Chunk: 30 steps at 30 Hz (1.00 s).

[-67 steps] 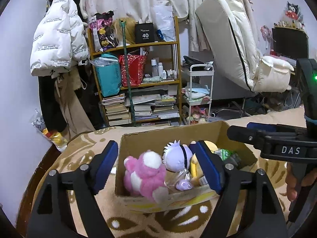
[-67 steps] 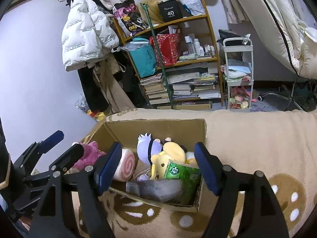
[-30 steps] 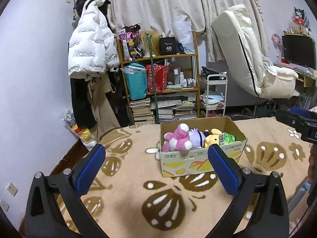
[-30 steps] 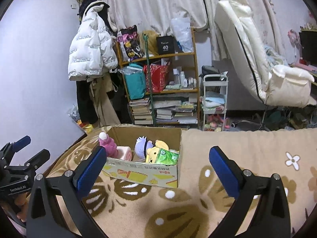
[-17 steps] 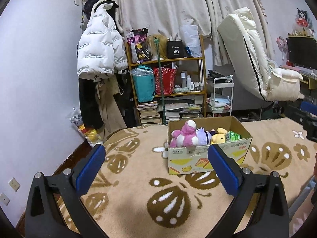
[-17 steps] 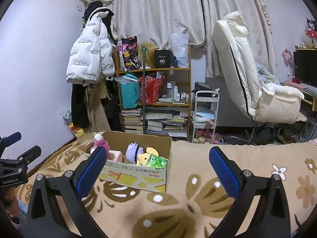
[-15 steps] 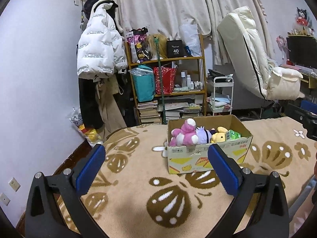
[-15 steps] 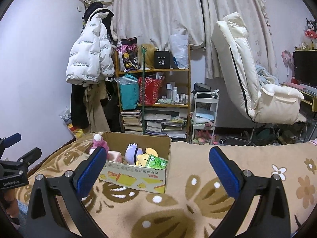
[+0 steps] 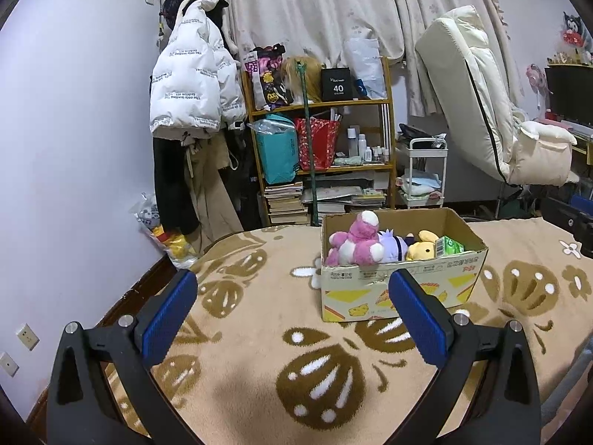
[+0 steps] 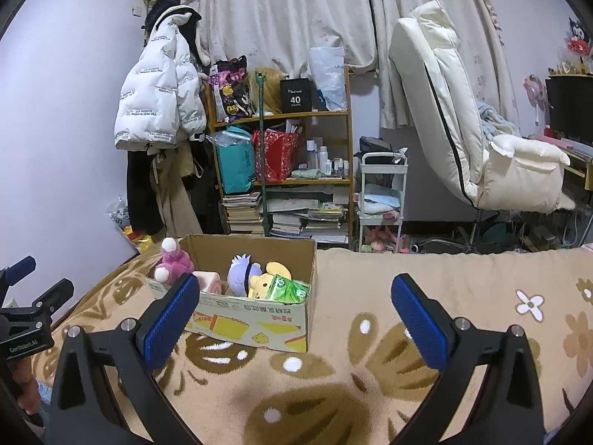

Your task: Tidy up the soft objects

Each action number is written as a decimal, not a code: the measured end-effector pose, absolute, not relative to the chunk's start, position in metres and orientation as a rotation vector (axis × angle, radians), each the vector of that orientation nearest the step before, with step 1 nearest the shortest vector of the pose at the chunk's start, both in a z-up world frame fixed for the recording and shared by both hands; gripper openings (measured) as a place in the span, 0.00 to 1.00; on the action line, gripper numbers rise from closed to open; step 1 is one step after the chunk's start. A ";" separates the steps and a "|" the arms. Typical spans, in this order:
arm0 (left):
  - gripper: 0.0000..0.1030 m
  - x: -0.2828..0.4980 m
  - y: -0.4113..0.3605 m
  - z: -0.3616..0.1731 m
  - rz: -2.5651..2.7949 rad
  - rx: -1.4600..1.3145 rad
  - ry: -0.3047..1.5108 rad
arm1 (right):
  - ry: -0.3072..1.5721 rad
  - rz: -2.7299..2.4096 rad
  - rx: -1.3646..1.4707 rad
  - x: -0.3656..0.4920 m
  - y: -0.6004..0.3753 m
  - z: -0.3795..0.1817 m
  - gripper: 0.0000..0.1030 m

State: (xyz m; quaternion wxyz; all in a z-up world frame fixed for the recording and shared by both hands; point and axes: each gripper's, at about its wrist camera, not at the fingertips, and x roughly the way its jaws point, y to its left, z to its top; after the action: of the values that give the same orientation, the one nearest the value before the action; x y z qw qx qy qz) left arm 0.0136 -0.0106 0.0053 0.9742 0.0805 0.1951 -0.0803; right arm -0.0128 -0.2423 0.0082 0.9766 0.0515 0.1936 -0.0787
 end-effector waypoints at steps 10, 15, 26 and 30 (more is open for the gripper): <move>0.99 0.015 -0.011 0.003 -0.160 0.163 0.393 | 0.395 -0.159 0.107 -0.011 -0.244 0.006 1.00; 0.99 0.013 -0.011 0.003 -0.166 0.162 0.395 | 0.395 -0.163 0.108 -0.011 -0.243 0.006 1.00; 0.99 0.010 -0.011 0.004 -0.162 0.161 0.387 | 0.395 -0.163 0.109 -0.011 -0.242 0.007 1.00; 0.99 0.010 -0.012 0.004 -0.161 0.161 0.387 | 0.396 -0.161 0.109 -0.011 -0.243 0.007 1.00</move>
State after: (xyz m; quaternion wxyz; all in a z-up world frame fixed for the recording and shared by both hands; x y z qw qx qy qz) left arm 0.0097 -0.0119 0.0039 0.9749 0.0800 0.1921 -0.0797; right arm -0.0110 -0.2432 0.0071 0.9757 0.0542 0.1966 -0.0801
